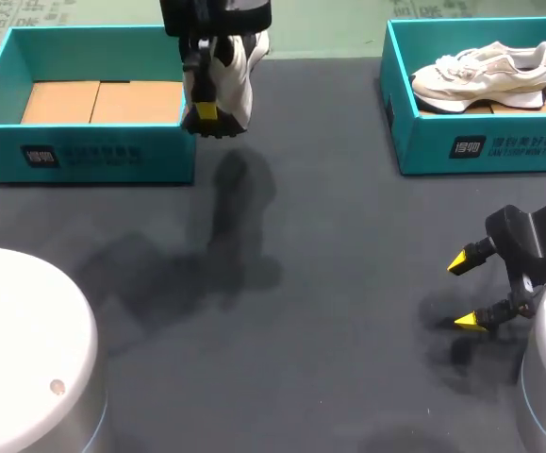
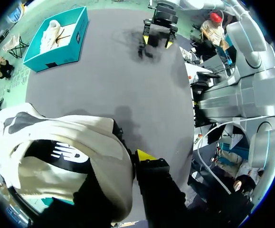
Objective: Take the shoe out of the shoebox, open the shoe tongue, remove and reinsert the insole, then place the shoe into the shoebox
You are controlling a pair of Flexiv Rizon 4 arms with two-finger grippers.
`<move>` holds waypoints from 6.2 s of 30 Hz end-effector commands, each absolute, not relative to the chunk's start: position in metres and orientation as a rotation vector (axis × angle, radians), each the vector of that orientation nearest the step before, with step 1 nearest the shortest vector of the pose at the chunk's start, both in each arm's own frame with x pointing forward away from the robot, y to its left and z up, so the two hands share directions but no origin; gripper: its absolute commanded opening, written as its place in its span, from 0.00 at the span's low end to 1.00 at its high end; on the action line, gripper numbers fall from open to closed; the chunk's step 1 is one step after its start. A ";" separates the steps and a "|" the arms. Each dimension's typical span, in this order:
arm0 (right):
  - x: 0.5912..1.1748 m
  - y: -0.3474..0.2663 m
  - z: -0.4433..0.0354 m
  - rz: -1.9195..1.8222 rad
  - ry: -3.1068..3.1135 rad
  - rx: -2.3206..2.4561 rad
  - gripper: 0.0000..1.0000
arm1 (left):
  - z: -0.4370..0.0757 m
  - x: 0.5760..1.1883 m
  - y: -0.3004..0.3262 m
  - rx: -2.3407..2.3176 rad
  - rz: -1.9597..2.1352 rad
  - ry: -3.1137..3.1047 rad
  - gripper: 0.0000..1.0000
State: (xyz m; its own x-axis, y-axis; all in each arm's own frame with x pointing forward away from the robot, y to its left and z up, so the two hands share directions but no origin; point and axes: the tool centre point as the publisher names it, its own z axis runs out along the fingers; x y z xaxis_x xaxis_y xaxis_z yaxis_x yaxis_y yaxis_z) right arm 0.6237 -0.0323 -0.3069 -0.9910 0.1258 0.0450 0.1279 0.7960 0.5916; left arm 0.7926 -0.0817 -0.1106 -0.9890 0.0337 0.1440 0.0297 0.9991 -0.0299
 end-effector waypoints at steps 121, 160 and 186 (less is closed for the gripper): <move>0.622 -0.032 -0.307 -0.977 -2.977 -0.213 1.00 | -0.171 1.044 0.351 -2.081 -0.379 -2.365 0.00; 0.622 -0.032 -0.307 -0.977 -2.977 -0.213 1.00 | -0.241 1.084 0.310 -2.059 -0.402 -2.165 0.00; 0.622 -0.032 -0.307 -0.977 -2.977 -0.213 1.00 | -0.303 1.086 0.296 -2.013 -0.375 -2.158 0.00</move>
State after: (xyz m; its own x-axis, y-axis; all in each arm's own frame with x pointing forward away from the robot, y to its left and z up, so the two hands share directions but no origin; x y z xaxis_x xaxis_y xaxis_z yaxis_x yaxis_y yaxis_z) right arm 0.6237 -0.0323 -0.3070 -0.9910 0.1257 0.0450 0.1278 0.7960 0.5916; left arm 1.0810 0.2976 -0.2991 -0.0759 0.9558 0.2840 0.9955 0.0566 0.0756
